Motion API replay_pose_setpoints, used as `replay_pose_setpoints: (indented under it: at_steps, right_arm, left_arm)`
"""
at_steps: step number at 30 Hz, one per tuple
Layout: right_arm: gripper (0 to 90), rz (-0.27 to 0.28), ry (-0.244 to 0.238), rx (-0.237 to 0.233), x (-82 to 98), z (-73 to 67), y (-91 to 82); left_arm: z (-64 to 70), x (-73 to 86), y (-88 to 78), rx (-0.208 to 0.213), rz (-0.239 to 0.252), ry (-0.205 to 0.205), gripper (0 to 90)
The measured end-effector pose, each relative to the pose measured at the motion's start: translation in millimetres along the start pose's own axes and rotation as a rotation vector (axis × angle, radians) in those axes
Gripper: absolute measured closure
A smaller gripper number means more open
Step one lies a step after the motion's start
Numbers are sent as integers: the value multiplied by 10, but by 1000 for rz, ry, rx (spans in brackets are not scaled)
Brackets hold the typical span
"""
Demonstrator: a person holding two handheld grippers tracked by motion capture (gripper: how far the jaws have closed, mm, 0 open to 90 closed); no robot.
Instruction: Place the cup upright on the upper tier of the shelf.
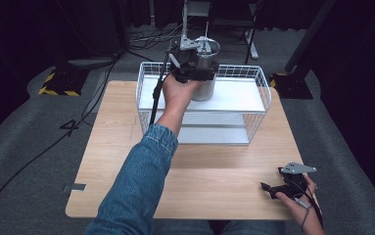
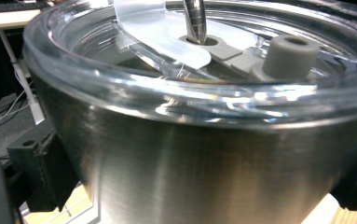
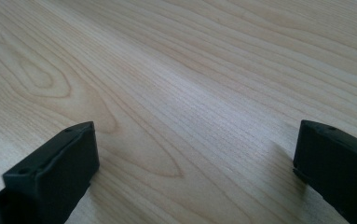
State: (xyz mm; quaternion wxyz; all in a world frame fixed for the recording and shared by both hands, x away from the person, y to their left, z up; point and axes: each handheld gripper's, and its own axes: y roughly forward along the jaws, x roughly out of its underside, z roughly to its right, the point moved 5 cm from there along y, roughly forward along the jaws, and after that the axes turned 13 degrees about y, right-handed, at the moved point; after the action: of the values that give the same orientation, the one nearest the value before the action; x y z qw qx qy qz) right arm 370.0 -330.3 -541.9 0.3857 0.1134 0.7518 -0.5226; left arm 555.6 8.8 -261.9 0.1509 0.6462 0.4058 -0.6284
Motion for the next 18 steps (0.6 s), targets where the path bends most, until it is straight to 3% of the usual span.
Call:
replay_pose_setpoints:
  at_steps: [18]
  right_arm:
    - [1, 0, 0, 0, 0, 0, 0]
  left_arm:
    - [18, 21, 31, 2, -26, 10, 36]
